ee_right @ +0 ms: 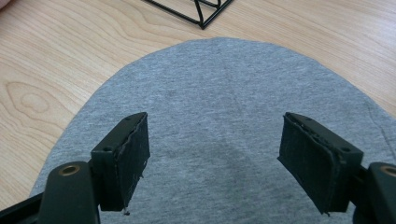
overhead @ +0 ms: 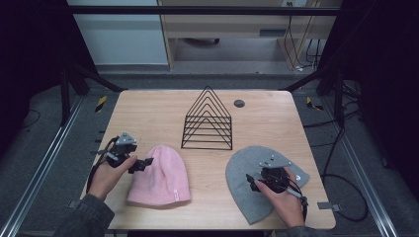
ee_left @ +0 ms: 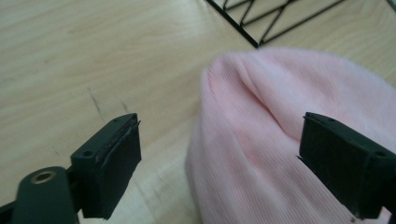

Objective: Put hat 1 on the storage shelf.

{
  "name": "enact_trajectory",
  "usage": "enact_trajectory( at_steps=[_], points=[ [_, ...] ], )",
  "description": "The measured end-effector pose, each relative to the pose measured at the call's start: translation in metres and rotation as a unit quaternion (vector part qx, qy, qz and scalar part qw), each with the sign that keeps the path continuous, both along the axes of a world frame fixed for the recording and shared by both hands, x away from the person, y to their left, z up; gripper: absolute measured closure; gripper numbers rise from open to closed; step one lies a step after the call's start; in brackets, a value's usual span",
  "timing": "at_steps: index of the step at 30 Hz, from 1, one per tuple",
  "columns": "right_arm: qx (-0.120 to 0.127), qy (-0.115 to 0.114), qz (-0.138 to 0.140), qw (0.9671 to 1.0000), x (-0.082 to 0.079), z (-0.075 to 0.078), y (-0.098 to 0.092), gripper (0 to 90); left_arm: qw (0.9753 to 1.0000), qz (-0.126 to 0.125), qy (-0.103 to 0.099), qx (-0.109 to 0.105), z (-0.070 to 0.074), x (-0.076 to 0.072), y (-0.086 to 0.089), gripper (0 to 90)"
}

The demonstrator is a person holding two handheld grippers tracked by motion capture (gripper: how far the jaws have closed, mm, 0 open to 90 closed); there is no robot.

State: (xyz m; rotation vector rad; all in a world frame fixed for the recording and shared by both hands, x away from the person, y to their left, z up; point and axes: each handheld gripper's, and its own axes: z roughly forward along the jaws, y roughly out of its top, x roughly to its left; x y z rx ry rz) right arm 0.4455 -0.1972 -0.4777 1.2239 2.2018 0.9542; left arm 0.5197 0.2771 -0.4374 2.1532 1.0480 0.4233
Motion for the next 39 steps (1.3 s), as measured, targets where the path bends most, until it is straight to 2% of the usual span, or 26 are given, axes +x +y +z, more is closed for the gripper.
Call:
enact_trajectory(
  at_steps=[5, 8, 9, 11, 14, 16, 18, 19, 20, 22, 23, 26, 27, 30, 33, 36, 39],
  points=[
    [-0.008, 0.005, -0.005, 0.9999, 0.0, -0.001, 0.0, 22.3, 0.9995, 0.0, 0.019, 0.025, -0.001, 0.017, -0.003, 17.2],
    [-0.007, 0.004, -0.009, 0.9999, -0.001, -0.001, -0.002, 21.8, 0.9994, 0.001, 0.032, 0.014, -0.006, 0.024, -0.006, 22.7],
    [-0.006, 0.005, -0.009, 0.9999, 0.0, -0.001, -0.002, 21.7, 0.9991, 0.0, 0.037, 0.019, -0.008, 0.026, -0.008, 23.4],
    [-0.007, 0.009, -0.008, 0.9999, 0.0, -0.002, -0.001, 21.2, 0.9989, 0.004, 0.034, 0.032, -0.012, 0.03, -0.011, 27.0],
    [-0.011, 0.009, -0.004, 0.9999, 0.001, -0.003, 0.0, 21.1, 0.9983, -0.005, 0.049, 0.032, -0.018, 0.035, -0.016, 30.1],
    [-0.01, 0.012, -0.003, 0.9999, 0.001, -0.004, 0.0, 21.1, 0.9973, -0.017, 0.057, 0.042, -0.022, 0.036, -0.021, 30.4],
    [-0.011, 0.015, -0.003, 0.9998, 0.001, -0.005, 0.001, 21.0, 0.996, -0.02, 0.058, 0.065, -0.027, 0.037, -0.025, 30.3],
    [-0.011, 0.017, -0.003, 0.9998, 0.001, -0.005, 0.001, 21.0, 0.996, -0.02, 0.058, 0.065, -0.027, 0.037, -0.025, 30.3],
    [-0.011, 0.015, -0.001, 0.9998, 0.002, -0.005, 0.001, 20.9, 0.9956, -0.02, 0.067, 0.062, -0.03, 0.038, -0.027, 32.1],
    [-0.012, 0.016, 0.0, 0.9998, 0.002, -0.006, 0.001, 20.9, 0.9957, -0.023, 0.067, 0.06, -0.032, 0.037, -0.03, 39.0],
    [-0.012, 0.016, 0.0, 0.9998, 0.002, -0.005, 0.002, 20.9, 0.9951, -0.032, 0.071, 0.061, -0.032, 0.036, -0.032, 44.3],
    [-0.011, 0.015, 0.001, 0.9998, 0.001, -0.005, 0.002, 20.9, 0.9943, -0.036, 0.075, 0.067, -0.032, 0.035, -0.035, 54.4],
    [-0.012, 0.015, 0.0, 0.9998, 0.001, -0.005, 0.002, 20.9, 0.9932, -0.034, 0.082, 0.074, -0.032, 0.034, -0.037, 58.5],
    [-0.013, 0.013, 0.0, 0.9998, 0.001, -0.005, 0.001, 20.9, 0.992, -0.036, 0.087, 0.085, -0.034, 0.031, -0.04, 70.4],
    [-0.012, 0.016, -0.001, 0.9998, 0.001, -0.005, 0.002, 20.8, 0.9926, -0.027, 0.086, 0.082, -0.032, 0.028, -0.041, 77.3],
    [-0.013, 0.015, -0.002, 0.9998, 0.001, -0.005, 0.002, 20.9, 0.9935, -0.026, 0.073, 0.083, -0.027, 0.023, -0.042, 80.3],
    [-0.011, 0.014, -0.002, 0.9998, 0.001, -0.004, 0.002, 20.8, 0.9952, -0.029, 0.055, 0.075, -0.016, 0.014, -0.039, 81.1]
  ],
)
